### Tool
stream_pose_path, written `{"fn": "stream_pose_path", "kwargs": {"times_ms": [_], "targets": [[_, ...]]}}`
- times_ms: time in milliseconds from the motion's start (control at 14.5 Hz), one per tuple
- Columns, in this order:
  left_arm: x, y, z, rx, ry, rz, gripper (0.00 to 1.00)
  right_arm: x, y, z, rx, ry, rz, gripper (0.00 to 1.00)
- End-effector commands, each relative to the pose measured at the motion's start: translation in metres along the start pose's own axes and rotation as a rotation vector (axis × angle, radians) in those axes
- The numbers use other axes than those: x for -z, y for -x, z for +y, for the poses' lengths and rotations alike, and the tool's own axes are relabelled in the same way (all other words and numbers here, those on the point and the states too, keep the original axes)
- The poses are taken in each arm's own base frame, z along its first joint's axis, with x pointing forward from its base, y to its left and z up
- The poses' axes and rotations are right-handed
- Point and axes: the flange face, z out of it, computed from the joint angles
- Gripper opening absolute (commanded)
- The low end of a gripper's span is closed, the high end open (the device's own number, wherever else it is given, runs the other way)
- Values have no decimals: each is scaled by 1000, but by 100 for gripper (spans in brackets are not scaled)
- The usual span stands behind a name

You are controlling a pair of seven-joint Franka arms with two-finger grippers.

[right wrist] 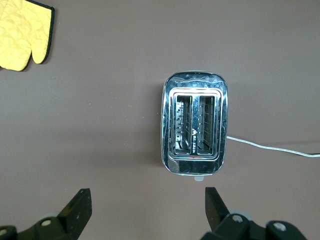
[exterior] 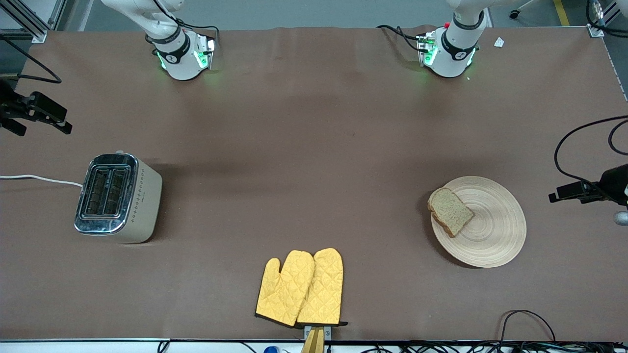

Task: Move plate and put bread in toaster
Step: 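Move the left gripper down toward the rim of the wooden plate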

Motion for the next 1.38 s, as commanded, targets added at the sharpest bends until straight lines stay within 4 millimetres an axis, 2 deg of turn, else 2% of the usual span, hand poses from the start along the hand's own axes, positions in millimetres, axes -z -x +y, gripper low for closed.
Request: {"fn": "stream_pose_path", "kwargs": {"times_ms": [0,206,275,482,688,826,1032,1170,1307], "targets": [[-35,-8,-41,-1,129,24,100,3,7,1,-6,-10,17,100],[-78,-6,-78,77,244,20,100,0,7,7,-16,-9,15,100],[-84,-9,-84,73,254,26,100,0,6,6,-14,-9,16,100],[-109,-15,-118,112,307,49,98,-1,6,6,-14,-9,15,100],[-133,-17,-130,85,349,59,93,-3,7,6,-14,-10,10,100],[-137,-17,-132,96,369,68,90,-2,8,5,-13,-10,10,100],[-157,-33,-140,30,364,84,87,-2,8,2,-8,-10,8,100],[-162,-37,-142,15,365,89,83,-2,8,3,-10,-8,8,100],[-179,-37,-140,-6,383,76,78,-2,8,3,-10,-8,7,100]]}}
